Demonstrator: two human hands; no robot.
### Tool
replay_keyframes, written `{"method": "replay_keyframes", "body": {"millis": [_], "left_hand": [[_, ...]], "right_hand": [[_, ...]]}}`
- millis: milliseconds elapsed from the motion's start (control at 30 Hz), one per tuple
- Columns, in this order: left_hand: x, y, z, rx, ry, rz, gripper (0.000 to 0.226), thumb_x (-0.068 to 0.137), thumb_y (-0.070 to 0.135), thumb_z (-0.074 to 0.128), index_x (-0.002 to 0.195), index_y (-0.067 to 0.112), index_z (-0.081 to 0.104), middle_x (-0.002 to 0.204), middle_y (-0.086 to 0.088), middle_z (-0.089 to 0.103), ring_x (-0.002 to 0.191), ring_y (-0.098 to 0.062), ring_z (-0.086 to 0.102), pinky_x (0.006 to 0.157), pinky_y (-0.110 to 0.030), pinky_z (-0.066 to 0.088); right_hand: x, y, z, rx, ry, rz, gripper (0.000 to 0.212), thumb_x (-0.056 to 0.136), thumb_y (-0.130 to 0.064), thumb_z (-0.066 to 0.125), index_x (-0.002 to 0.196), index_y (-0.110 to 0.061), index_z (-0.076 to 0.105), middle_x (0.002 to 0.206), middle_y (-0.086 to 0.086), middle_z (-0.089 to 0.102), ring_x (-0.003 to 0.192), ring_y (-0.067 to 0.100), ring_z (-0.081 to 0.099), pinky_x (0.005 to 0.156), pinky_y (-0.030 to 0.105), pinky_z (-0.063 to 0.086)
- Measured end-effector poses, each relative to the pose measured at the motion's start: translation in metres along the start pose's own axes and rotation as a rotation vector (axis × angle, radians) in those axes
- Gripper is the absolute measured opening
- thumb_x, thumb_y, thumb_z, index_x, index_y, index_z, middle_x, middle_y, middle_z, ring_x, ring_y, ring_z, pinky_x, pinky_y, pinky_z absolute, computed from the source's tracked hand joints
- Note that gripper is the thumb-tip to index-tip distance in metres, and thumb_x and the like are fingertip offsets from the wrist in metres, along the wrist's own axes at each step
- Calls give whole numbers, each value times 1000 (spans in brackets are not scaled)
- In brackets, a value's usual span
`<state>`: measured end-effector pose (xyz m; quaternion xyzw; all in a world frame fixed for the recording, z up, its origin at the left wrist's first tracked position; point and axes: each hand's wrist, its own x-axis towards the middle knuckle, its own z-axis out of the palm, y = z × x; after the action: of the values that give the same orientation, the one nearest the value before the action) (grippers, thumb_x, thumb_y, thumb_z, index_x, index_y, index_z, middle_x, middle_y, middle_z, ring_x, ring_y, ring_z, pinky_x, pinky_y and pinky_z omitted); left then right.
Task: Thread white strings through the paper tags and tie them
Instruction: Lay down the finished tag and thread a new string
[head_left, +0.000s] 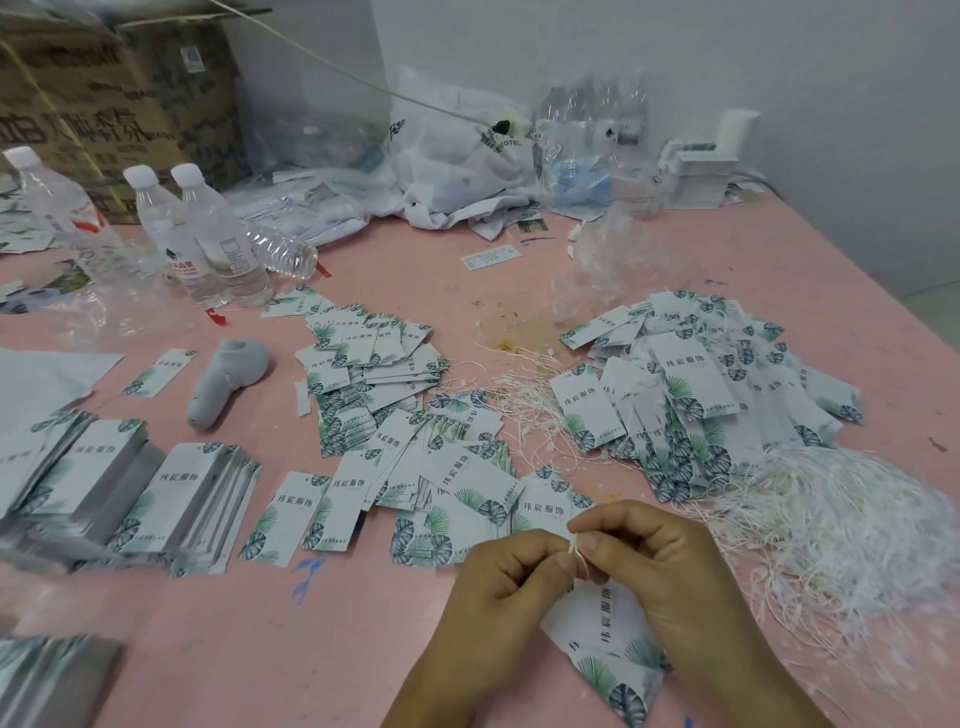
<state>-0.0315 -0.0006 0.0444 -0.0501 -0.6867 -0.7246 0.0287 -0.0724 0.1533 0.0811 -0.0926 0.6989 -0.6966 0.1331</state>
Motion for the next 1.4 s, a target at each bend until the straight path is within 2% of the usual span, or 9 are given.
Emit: {"method": "replay_keyframes", "body": {"millis": [333,467,600,800,1000,1100,1200,1300,1400], "left_hand": [[0,-1,2,22,38,-1,16,89,32,62,84,31,77,80,7,75,74,-3,63,69,-17,47],[0,-4,4,-35,47,-27,18,88,36,65,85,22,76,75,-8,68,73,-16,57,69,-34,43],[2,-4,2,-69,63,-26,24,87,42,69,83,19,75,70,-5,63,69,-15,53,67,-31,40],[7,-3,-5,-214,202,-59,26,74,42,72,72,16,73,47,0,47,44,-10,37,45,-17,32],[11,7,-17,-891,135,-37,28,69,31,87,69,12,67,61,-2,53,50,-11,47,45,-20,41],[12,8,-23,-1111,17,26,17,84,22,75,77,10,66,70,-4,57,60,-13,52,56,-23,46],[13,9,-28,-1231,43,43,12,89,19,69,81,11,67,79,-4,60,64,-14,53,61,-24,47],[18,7,-30,-1164,319,-47,10,77,20,77,73,17,68,81,1,60,59,-10,48,57,-22,41],[18,1,-23,-700,544,-99,16,82,26,66,72,15,72,69,-3,58,57,-14,46,56,-24,38]], "right_hand": [[0,3,-1,-29,-18,0,22,78,-1,72,81,-22,79,69,10,71,65,15,64,64,21,53],[1,2,1,21,-31,-23,11,72,-11,74,79,-18,78,74,4,71,69,10,66,66,16,50],[1,3,2,65,-37,-9,14,67,-20,73,80,-17,79,75,0,70,68,6,64,65,17,50],[1,0,-8,-132,-34,-21,40,86,0,67,106,-34,73,96,-7,71,90,5,66,81,17,51],[1,10,-5,-568,-258,21,62,68,-50,66,123,-64,40,123,-41,50,115,-17,48,89,6,41],[3,14,-1,-422,-350,115,52,71,-42,70,114,-64,52,112,-28,66,104,-2,64,88,20,53],[3,16,2,-318,-388,181,28,79,-34,68,107,-32,68,104,0,75,100,27,69,92,48,51],[4,16,-2,-132,-341,214,16,85,-26,68,100,-22,72,102,10,75,96,29,70,88,44,52],[6,11,-10,116,-182,247,13,82,-16,66,92,-18,74,94,16,74,80,24,72,66,28,56]]}}
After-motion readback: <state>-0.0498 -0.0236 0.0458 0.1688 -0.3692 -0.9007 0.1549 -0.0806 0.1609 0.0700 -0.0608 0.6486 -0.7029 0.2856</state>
